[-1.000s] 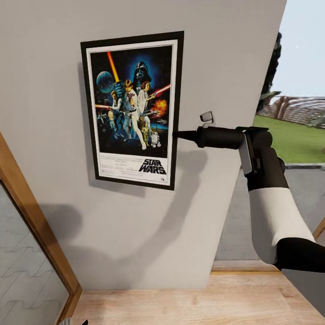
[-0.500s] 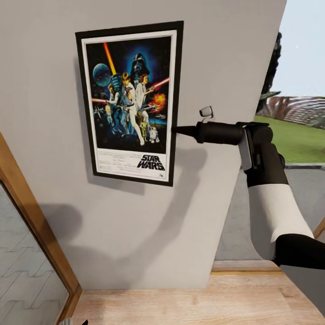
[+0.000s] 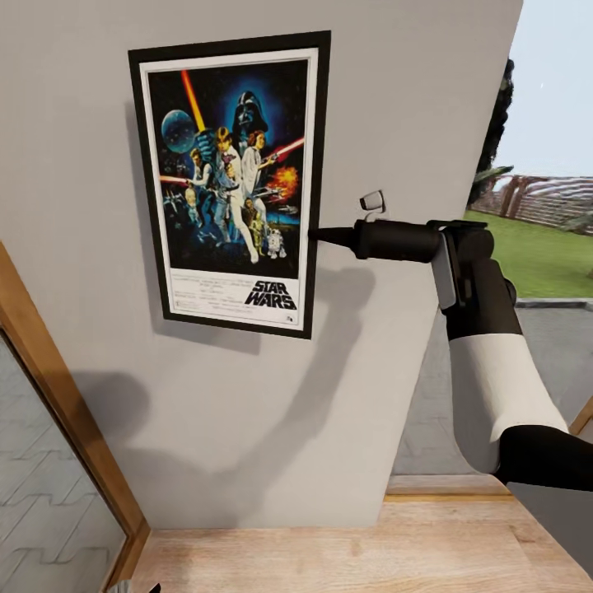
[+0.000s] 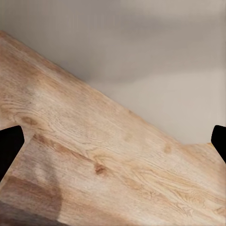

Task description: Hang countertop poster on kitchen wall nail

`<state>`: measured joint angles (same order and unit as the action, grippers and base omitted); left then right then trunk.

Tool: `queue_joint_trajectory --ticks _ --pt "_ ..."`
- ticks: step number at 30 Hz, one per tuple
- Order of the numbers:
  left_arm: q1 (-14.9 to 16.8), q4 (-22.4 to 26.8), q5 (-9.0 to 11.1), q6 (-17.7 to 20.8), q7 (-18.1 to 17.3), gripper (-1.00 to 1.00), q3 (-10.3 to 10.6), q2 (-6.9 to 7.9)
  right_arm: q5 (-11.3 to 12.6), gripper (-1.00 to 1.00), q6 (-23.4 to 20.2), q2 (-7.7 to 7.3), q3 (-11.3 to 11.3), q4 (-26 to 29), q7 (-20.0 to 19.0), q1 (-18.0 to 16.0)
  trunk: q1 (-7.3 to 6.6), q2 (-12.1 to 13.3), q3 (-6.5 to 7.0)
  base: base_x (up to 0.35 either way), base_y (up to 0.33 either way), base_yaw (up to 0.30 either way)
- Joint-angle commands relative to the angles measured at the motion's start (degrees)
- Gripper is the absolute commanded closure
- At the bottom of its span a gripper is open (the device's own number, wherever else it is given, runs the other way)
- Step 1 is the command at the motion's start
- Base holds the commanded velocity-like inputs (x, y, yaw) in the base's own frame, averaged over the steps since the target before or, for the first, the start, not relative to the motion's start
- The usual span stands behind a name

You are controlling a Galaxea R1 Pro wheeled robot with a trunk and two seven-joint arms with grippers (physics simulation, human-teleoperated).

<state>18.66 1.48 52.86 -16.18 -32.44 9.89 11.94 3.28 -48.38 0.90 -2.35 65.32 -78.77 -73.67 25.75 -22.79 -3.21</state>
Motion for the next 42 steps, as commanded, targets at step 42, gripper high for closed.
queue_joint_trajectory --ticks 42 --pt "0.0 -0.1 0.4 -0.3 -0.2 -1.00 0.5 0.01 0.1 1.00 -0.7 0.06 -0.1 0.0 -0.3 -0.1 0.04 -0.1 -0.13 0.077 0.000 0.000"
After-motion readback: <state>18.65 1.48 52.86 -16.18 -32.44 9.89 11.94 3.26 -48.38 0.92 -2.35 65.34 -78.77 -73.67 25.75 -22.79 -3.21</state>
